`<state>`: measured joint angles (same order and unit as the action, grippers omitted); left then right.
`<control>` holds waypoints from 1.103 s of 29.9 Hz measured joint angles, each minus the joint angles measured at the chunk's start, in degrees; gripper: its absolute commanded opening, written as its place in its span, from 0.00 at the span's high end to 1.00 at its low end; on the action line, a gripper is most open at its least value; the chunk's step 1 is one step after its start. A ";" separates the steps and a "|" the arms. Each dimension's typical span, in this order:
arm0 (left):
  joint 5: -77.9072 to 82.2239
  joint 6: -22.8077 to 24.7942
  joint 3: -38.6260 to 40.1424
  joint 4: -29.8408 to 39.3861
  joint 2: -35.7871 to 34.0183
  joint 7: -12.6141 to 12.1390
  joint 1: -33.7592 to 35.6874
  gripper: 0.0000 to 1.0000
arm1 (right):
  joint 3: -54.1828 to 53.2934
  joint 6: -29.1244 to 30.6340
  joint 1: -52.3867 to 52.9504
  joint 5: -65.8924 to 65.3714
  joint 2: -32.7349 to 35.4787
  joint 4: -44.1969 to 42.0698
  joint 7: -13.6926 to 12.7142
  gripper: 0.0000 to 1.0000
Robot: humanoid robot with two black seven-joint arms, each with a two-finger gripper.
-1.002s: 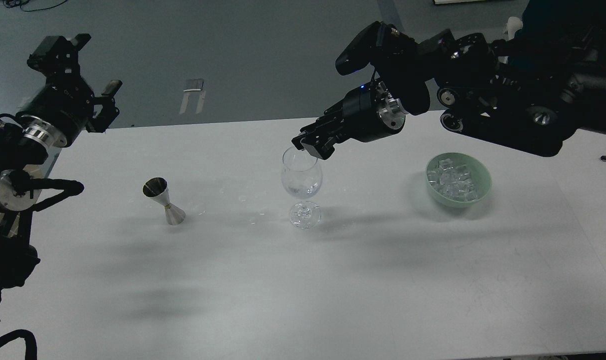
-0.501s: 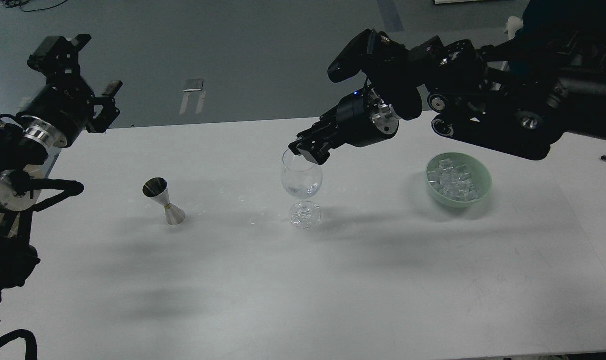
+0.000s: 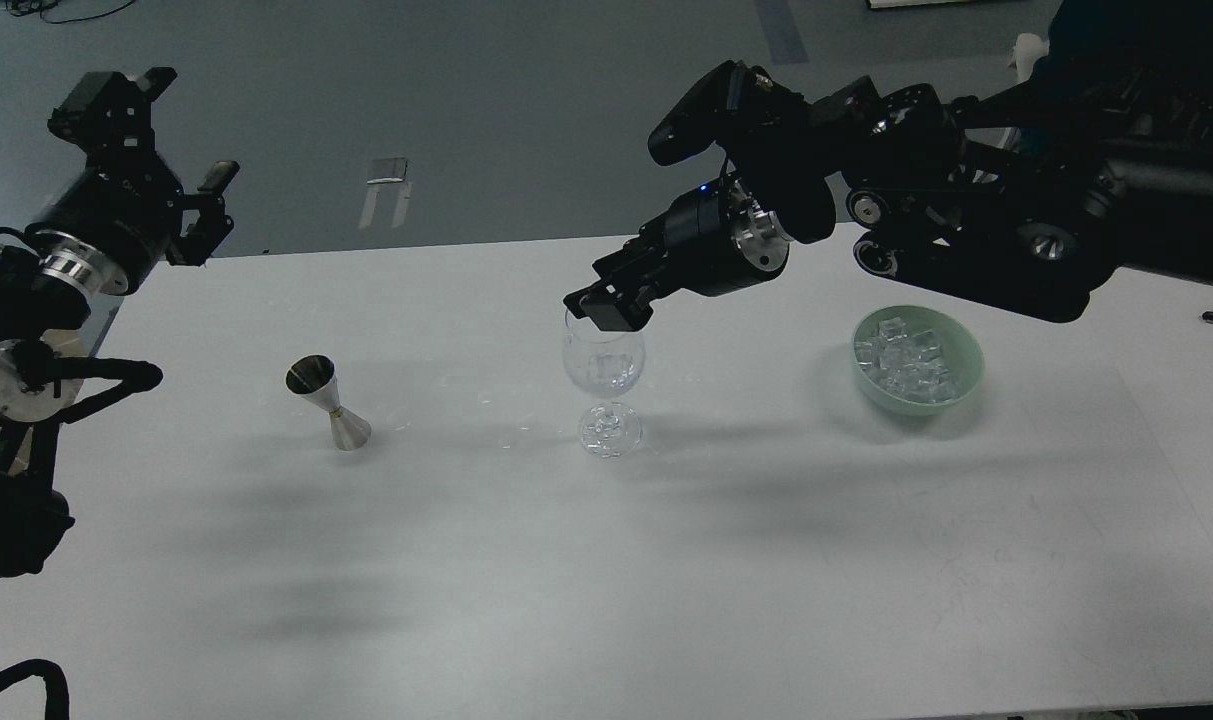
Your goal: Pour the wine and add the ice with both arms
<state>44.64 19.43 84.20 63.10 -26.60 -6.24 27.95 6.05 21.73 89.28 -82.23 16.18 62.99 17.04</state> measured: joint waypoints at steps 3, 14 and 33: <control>-0.05 0.12 0.00 0.00 -0.15 0.00 0.36 0.03 | -3.71 -0.78 1.41 3.17 0.40 -4.66 -0.27 0.51; -0.15 2.99 0.02 -0.95 -0.24 0.72 0.87 0.03 | -21.18 -4.06 -9.04 31.42 2.81 -21.59 -0.46 0.47; -0.64 8.58 -1.39 -16.10 3.84 4.60 6.25 0.02 | -63.07 4.61 -38.58 52.96 -10.35 -31.90 4.39 0.04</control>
<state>43.99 28.01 82.80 47.00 -22.76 -1.64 34.20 -57.02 26.34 50.71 -29.26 5.83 31.09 21.44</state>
